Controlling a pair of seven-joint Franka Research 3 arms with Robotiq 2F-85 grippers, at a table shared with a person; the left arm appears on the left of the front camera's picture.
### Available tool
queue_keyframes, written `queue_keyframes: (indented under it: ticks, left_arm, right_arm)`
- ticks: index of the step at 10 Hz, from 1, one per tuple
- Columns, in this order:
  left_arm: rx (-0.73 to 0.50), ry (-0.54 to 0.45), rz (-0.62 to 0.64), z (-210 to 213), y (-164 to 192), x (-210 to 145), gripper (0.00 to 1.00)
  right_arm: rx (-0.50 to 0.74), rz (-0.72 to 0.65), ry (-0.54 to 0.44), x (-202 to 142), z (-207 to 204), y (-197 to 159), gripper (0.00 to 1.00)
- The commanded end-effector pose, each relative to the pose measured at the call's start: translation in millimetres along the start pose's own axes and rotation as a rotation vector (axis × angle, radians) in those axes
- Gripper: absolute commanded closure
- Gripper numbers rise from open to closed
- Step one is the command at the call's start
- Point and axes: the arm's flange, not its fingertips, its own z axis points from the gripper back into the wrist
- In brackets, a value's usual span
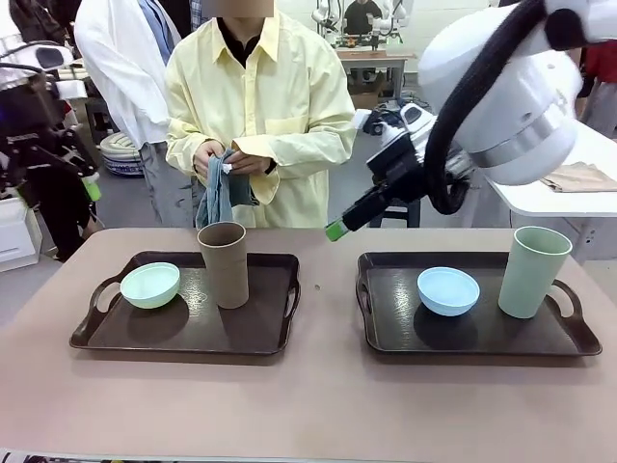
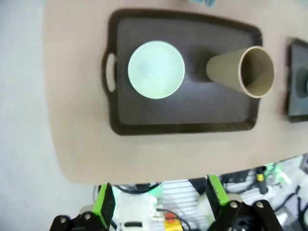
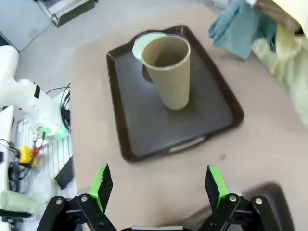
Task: Set up a tray with a mat and arrange the tableware.
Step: Pick up the Picnic Bowl and Reusable plastic cup from the Handle tray in front of the human's position and hold them in the air.
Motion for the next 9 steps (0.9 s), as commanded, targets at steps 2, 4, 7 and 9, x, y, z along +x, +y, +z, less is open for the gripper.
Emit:
queue_keyframes:
  ticks: [2,4,7,9]
  left_arm:
    - [-0.044,-0.017,-0.146,-29.3,20.6,20.0,0.0]
    - [-0.098,0.002,-0.157,-62.5,30.0,28.9,0.0]
    - [-0.123,0.047,-0.183,-93.3,33.0,41.8,0.0]
    - [-0.129,0.032,-0.141,-97.4,26.9,41.2,0.0]
  right_arm:
    - [-0.088,0.187,-0.044,9.2,-83.9,-27.3,0.0]
    - [-0.193,0.258,0.007,16.6,-117.1,-29.4,0.0]
    - [-0.081,0.337,-0.013,22.7,-150.4,-29.3,0.0]
    - [-0.09,0.261,-0.001,17.7,-144.1,-32.1,0.0]
